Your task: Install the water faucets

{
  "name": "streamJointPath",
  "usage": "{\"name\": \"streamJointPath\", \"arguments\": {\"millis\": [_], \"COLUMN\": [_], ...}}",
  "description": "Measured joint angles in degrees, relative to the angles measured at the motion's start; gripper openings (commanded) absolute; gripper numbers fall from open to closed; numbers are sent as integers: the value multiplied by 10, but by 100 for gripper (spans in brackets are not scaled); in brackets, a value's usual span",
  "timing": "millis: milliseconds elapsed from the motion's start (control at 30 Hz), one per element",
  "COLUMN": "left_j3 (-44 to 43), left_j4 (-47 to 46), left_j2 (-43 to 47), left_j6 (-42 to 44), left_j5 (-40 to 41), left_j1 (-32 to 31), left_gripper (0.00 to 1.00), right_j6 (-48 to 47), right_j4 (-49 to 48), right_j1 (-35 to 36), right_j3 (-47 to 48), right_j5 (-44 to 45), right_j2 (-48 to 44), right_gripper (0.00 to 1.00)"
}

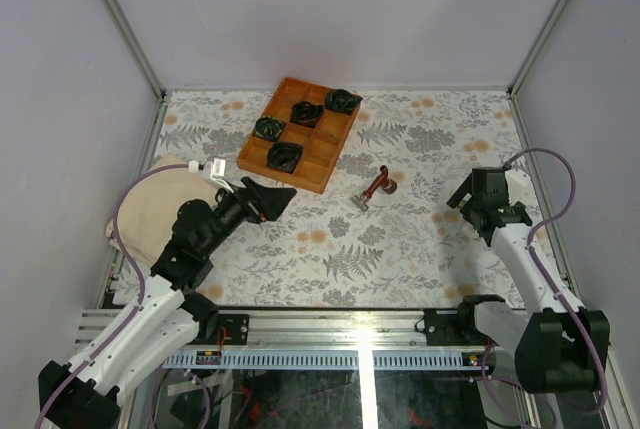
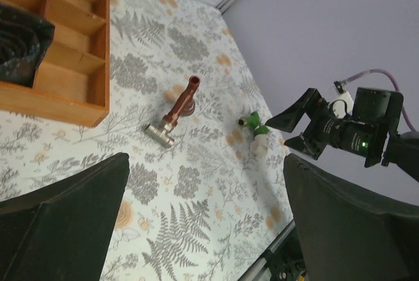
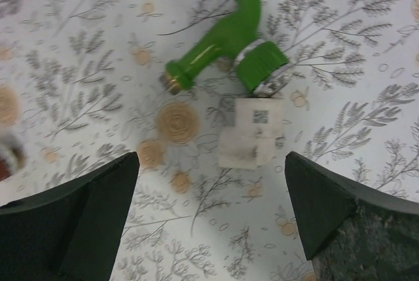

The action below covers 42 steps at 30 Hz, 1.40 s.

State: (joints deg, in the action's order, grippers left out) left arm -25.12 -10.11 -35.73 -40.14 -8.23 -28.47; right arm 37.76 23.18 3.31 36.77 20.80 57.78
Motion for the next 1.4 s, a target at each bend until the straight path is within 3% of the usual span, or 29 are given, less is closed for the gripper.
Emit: {"name": "streamJointPath", "arguments": {"millis": [167, 300, 433, 633, 733, 800, 967, 1200, 1400], "left_j3": [0, 0, 0, -2, -2, -2, -2, -2, -1], "left_j4": [23, 29, 33, 37, 38, 38, 37, 37, 37], "left_j2": [-2, -2, -2, -2, -2, -2, -4, -35, -56], "left_j6": [-1, 4, 16, 28, 29, 29, 28, 21, 6], "left_j5": [-8, -20, -26, -33, -34, -34, -37, -59, -73], "left_j1": [0, 0, 0, 0, 0, 0, 0, 0, 0], "left_gripper": [100, 100, 100, 100, 100, 100, 100, 100, 100], "right_j6": [-2, -7, -14, -16, -18, -10, 42, 167, 276], "right_j4": [3, 2, -11, -30, -35, -54, -91, -72, -62], "right_j1": [-37, -47, -54, -57, -57, -57, -24, 229, 428], "right_j3": [0, -1, 0, 8, 12, -1, -71, -96, -68], "right_j5": [8, 12, 13, 3, -23, -60, -143, -139, -94], "right_j2": [62, 104, 139, 219, 219, 202, 116, 73, 114], "right_gripper": [97, 85, 81, 60, 41, 37, 43, 47, 72]}}
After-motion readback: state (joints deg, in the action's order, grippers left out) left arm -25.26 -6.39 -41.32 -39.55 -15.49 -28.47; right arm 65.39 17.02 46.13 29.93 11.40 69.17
